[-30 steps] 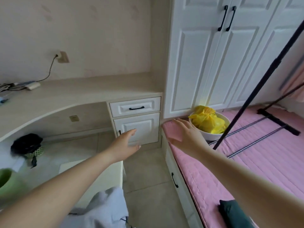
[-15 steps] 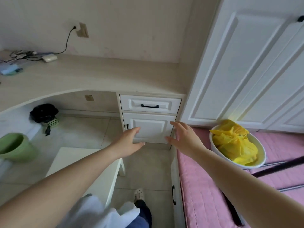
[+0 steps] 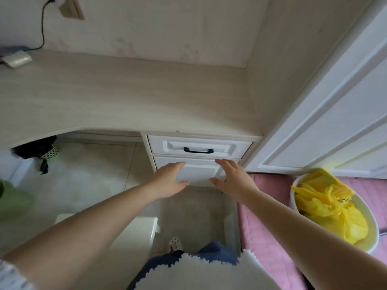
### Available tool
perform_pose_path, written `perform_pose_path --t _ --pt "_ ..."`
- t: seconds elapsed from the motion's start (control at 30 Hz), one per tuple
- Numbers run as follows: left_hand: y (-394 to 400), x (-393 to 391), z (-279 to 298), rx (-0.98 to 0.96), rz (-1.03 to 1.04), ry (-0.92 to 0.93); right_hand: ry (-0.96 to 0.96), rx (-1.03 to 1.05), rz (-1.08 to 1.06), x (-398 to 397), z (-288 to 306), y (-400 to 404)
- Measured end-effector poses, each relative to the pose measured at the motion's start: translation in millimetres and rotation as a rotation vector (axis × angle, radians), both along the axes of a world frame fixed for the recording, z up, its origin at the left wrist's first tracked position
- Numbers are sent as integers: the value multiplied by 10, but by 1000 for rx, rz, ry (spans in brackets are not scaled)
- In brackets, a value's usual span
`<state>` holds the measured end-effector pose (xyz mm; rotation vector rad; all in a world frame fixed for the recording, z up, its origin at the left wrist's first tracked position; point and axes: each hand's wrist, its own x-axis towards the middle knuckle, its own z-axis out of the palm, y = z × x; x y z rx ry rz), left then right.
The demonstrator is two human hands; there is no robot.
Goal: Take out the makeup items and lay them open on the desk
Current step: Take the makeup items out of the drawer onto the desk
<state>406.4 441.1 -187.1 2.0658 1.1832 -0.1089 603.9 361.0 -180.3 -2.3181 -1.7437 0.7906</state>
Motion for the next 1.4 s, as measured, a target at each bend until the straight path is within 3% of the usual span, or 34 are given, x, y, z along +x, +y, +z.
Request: perform_pose_path --t 0.2,0.5,0.8,1.03,1.2,1.4 --pt "554 261 -264 61 -32 81 -24 -129 42 199 -294 592" --pt "985 517 -703 68 -159 218 -73 -255 267 423 -860 1353" --pt "1449 640 -960 27 -409 303 -21 -256 205 379 -1346 1521" --pt "1825 640 -1387 186 -713 214 -109 -197 80 214 -1677 1708" --pt "1802 550 -1801 361 -722 85 -162 -104 22 96 -1870 1700" --pt "1805 596 -2194 600 -606 -197 -251 209 -107 14 -2168 1654"
